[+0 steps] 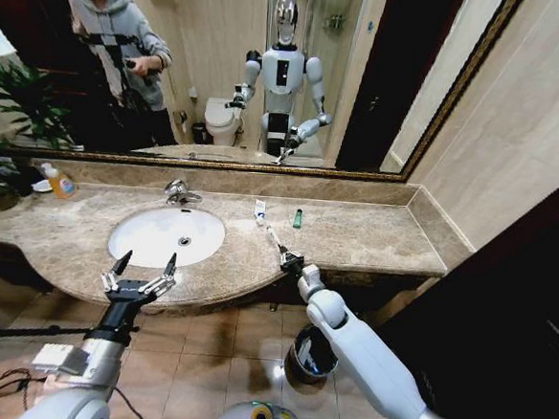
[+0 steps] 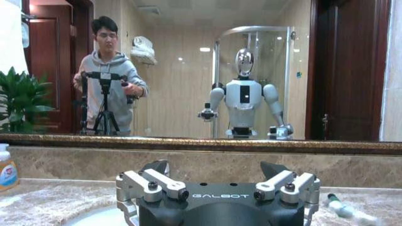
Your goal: Pick up the trash from the sink and place it in the trash bin.
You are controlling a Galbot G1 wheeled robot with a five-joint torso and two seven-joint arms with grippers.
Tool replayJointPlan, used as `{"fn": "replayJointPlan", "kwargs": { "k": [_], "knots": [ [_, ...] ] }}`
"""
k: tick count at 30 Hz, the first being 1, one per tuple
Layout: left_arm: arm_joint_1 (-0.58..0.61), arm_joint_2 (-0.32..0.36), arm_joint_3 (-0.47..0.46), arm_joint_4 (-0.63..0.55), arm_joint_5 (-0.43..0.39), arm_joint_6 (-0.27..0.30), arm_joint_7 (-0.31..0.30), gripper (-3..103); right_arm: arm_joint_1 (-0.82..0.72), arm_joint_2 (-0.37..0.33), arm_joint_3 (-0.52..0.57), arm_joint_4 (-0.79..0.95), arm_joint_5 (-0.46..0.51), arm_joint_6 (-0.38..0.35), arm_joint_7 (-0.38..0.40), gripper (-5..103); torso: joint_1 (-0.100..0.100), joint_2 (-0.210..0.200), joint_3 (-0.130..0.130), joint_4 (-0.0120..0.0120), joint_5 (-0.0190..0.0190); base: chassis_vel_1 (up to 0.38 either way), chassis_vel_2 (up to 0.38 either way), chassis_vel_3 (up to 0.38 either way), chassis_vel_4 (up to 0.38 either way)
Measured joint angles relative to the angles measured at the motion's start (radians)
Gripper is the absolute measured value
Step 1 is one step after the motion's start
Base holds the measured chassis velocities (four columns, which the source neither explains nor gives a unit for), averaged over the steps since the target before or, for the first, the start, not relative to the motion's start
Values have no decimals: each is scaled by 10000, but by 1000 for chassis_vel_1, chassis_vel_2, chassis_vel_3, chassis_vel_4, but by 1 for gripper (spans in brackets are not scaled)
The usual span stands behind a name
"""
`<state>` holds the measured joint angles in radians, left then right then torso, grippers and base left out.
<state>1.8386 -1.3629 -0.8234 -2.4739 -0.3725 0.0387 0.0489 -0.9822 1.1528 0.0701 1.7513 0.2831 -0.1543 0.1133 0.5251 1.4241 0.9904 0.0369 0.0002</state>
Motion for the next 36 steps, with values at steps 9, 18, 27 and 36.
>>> {"fn": "replayJointPlan", "kwargs": {
  "k": [9, 18, 27, 36],
  "knots": [
    [0, 0, 0, 0, 0, 0, 1, 100, -3416, -113, 2405, 1975, -327, 890, -159, 0, -1, 1, -2, -1, -1, 0, 0, 0, 0],
    [0, 0, 1, 0, 0, 0, 0, 100, -6497, 1049, 4012, 2617, -1703, 2283, -668, 0, -1, 1, -2, -2, 0, 0, 0, 0, 0],
    [0, 0, 0, 0, 0, 0, 0, 100, -8301, 2276, 4185, 1787, -2939, 3328, -1157, 0, -2, 2, -1, -2, -2, 0, 0, 0, 0],
    [0, 0, 0, 1, 0, 0, -1, 100, -6785, 2631, 3975, -1699, -4268, 2767, -1998, 0, 0, 1, 0, -1, -2, 0, 0, 0, 0]
  ]
}}
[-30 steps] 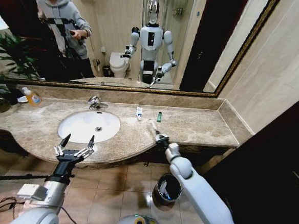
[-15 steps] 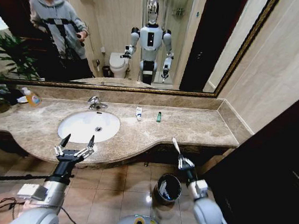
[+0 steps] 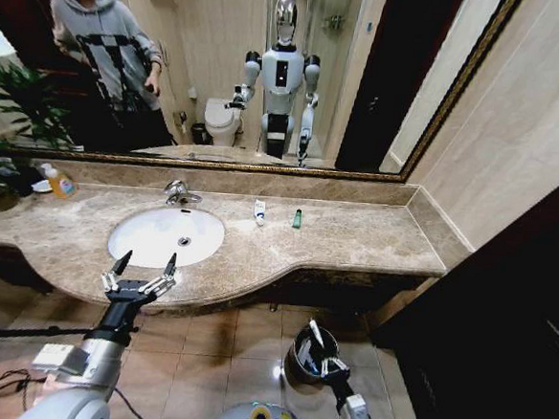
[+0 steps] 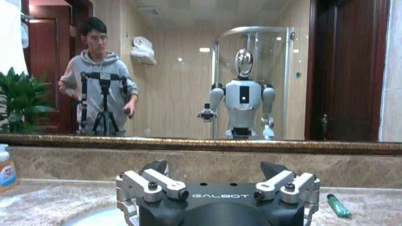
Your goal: Pick up the trash from the sink and place it in the trash bin.
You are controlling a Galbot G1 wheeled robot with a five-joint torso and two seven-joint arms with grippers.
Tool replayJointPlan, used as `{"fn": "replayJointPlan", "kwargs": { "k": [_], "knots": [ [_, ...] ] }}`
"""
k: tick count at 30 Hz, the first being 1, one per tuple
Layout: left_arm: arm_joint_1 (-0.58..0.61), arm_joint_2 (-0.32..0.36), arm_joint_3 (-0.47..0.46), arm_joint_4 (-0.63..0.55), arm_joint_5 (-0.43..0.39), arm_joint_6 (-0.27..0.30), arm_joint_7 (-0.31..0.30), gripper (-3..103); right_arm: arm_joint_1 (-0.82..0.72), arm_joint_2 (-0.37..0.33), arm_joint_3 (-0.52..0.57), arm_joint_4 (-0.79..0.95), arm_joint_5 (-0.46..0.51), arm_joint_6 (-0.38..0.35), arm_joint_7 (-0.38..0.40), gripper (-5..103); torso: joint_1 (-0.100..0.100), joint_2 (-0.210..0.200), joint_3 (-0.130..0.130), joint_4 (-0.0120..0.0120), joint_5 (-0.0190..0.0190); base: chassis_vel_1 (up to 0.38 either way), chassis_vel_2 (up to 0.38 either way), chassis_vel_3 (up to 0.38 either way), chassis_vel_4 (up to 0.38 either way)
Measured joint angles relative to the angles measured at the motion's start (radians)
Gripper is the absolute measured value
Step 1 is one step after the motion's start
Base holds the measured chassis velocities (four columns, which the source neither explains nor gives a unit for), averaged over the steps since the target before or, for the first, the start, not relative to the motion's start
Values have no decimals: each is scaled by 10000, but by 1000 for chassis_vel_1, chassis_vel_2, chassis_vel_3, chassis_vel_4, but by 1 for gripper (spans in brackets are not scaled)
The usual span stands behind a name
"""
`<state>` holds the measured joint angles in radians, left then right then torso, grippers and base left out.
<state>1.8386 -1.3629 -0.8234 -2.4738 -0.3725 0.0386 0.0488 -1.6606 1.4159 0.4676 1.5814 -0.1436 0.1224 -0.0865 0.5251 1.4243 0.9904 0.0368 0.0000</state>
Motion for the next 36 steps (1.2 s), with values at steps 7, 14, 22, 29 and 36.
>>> {"fn": "replayJointPlan", "kwargs": {
  "k": [7, 14, 22, 29, 36],
  "knots": [
    [0, 0, 0, 0, 0, 1, 1, 100, 1668, 88, -149, -2818, -531, 59, -211, 0, 0, 0, 0, 1, -1, 0, 0, 0, 0],
    [0, 0, 0, 0, 0, 1, 0, 100, 3210, 202, -147, -5494, -1049, 299, -163, 0, 0, -1, 1, -1, 0, 0, 0, 0, 0],
    [0, 0, 1, 0, 0, 0, 0, 100, 5193, 145, -101, -8561, -1550, 735, 19, 0, 1, -2, 1, 0, 0, 0, 0, 0, 0],
    [0, 0, 0, 0, 0, 0, 0, 100, 6125, 37, 19, -10449, -2121, 1096, 322, 0, 1, -2, 1, 0, 1, 0, 0, 0, 0],
    [0, 0, 0, -1, 0, 0, 0, 100, 6154, -132, 5, -10491, -1799, 1108, 354, 0, 0, -2, 0, 0, 1, 0, 0, 0, 0]
  ]
}}
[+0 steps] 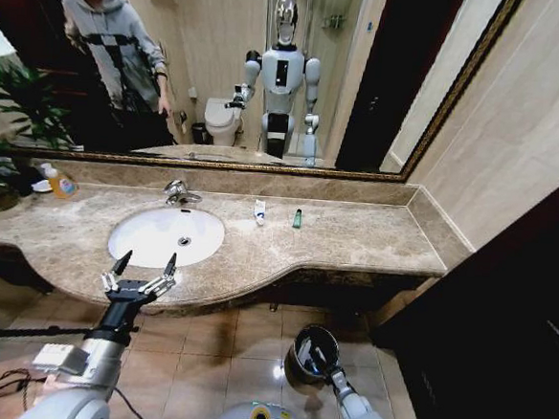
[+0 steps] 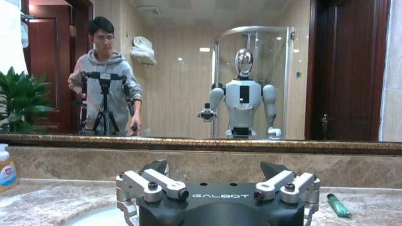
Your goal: Pick up the trash from the sink and place it in the trash bin.
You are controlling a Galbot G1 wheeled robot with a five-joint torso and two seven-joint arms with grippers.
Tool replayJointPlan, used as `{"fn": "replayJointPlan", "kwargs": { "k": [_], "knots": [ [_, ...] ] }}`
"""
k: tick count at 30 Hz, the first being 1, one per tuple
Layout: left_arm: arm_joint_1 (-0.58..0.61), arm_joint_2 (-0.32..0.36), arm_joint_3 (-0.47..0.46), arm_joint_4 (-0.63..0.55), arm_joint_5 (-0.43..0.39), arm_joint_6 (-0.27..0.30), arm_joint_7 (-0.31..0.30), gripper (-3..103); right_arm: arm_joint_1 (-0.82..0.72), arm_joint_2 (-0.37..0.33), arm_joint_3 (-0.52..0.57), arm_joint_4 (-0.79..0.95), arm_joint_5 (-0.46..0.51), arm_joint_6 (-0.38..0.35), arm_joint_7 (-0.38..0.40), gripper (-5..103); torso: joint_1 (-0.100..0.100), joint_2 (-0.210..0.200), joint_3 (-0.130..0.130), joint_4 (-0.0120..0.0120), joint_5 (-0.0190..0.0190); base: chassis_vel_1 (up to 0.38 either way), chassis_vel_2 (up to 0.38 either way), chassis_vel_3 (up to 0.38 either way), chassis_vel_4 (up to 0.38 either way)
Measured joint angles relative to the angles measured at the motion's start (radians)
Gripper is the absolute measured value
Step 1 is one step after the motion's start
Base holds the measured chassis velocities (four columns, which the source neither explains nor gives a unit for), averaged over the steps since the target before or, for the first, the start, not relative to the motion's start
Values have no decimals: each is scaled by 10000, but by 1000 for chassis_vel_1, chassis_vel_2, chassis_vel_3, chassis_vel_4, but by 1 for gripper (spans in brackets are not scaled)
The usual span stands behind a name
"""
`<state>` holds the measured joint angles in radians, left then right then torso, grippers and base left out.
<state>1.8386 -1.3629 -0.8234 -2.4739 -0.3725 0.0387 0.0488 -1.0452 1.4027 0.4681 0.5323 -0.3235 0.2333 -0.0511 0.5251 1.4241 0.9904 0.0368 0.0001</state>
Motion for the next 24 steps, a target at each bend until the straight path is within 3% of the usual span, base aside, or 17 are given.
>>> {"fn": "replayJointPlan", "kwargs": {
  "k": [3, 6, 10, 12, 15, 17, 18, 22, 24],
  "knots": [
    [0, 0, 0, 0, 0, 0, 0, 100, -72, -34, -6, 110, 57, -16, 15, -3, 0, 0, 0, 0, -1, 0, 0, 0, 0],
    [0, 0, 0, 0, 0, 0, 0, 100, -236, -94, -18, 323, 147, -30, 24, 13, 0, 0, 0, 0, -1, 0, 0, 0, 0],
    [0, 0, 0, 0, 0, 0, 0, 100, -375, -154, -26, 522, 251, -40, 26, 24, 0, 0, 0, 0, -1, 0, 0, 0, 0],
    [0, 0, 0, 0, 0, 0, 0, 100, -484, -184, -27, 667, 355, -45, 28, 35, -1, 0, 0, 0, -1, 0, 0, 0, 0],
    [0, 0, 0, 0, 0, 0, 0, 100, -691, -229, -25, 989, 588, -79, 29, 40, -1, 0, 0, 1, 1, 0, 0, 0, 0],
    [0, 0, 0, 0, 0, 0, 0, 100, -1184, -345, -19, 1818, 1167, -210, -1, 51, -1, 0, 0, 1, 1, 0, 0, 0, 0],
    [0, 0, 0, 0, 0, 0, 0, 100, -1184, -345, -19, 1818, 1167, -210, -1, 51, -1, 0, 0, 1, 1, 0, 0, 0, 0],
    [0, 0, 0, 0, 0, 0, 0, 100, -2768, -677, 101, 4819, 2343, -720, -454, 73, -1, 2, -1, -1, -1, 0, 0, 0, 0],
    [0, 0, 0, 0, 0, 0, 1, 100, -3150, -735, 207, 5576, 2490, -723, -488, 73, -2, 2, -1, -1, -2, 0, 0, 0, 0]
  ]
}}
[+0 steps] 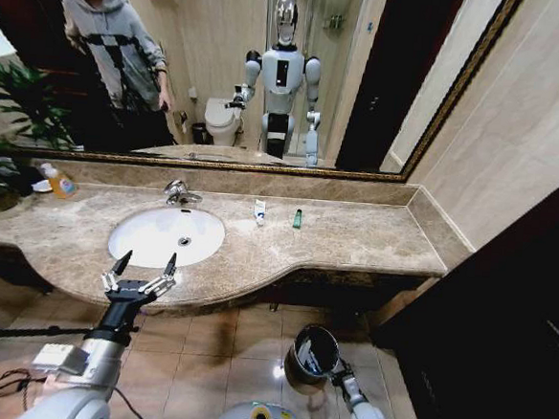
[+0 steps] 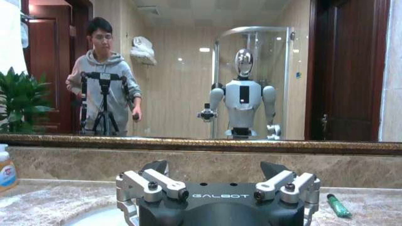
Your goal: Pick up the trash from the sink and place it in the trash bin.
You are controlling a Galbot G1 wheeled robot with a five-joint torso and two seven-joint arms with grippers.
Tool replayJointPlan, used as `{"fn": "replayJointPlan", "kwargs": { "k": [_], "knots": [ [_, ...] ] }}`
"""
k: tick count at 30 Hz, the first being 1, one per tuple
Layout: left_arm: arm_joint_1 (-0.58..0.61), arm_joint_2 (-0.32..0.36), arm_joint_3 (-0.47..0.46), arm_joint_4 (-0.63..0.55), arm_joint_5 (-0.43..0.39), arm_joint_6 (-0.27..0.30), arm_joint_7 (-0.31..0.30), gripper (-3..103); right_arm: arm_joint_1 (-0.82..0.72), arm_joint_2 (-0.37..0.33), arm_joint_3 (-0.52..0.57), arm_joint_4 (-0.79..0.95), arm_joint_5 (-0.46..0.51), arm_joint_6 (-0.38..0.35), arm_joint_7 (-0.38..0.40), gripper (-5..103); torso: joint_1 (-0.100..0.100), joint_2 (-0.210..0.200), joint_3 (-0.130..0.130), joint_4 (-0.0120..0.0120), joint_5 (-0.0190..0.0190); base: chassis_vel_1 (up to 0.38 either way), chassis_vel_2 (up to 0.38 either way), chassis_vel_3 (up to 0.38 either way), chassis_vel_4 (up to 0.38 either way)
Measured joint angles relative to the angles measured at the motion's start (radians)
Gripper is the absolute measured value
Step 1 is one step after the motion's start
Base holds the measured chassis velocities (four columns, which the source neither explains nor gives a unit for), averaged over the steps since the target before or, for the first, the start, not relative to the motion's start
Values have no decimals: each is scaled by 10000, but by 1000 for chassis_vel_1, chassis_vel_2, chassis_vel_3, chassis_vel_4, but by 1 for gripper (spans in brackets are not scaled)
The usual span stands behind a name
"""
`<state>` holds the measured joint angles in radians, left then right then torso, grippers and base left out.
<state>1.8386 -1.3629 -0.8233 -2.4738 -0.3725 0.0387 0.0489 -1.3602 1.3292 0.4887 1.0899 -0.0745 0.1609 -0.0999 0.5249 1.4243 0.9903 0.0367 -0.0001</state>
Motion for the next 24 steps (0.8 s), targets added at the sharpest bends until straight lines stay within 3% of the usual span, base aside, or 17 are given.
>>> {"fn": "replayJointPlan", "kwargs": {
  "k": [4, 6, 16, 21, 24],
  "knots": [
    [0, 0, 0, 0, 0, 0, 0, 100, -1479, -137, 556, 2848, 622, -137, -121, 94, 1, 0, 0, 0, 3, 0, 0, 0, 0],
    [0, 0, -1, 0, 0, 0, 0, 100, -1972, -181, 748, 3794, 881, -227, -156, 96, 0, 0, 0, 0, -2, 0, 0, 0, 0],
    [0, 0, -1, 0, 0, 0, -1, 100, -4219, 273, 2119, 9008, 1920, -751, 2, 98, 0, 0, 0, 1, -1, 0, 0, 0, 0],
    [0, 0, -1, 0, 0, 0, 0, 100, -4338, 275, 2398, 10165, 2460, -946, 259, 99, 0, 0, 0, 0, 0, 0, 0, 0, 0],
    [0, 0, 0, 0, 0, 0, 0, 100, -3939, -27, 2159, 11112, 2949, -1560, 360, 100, 1, 0, 1, 0, 1, 0, 0, 0, 0]
  ]
}}
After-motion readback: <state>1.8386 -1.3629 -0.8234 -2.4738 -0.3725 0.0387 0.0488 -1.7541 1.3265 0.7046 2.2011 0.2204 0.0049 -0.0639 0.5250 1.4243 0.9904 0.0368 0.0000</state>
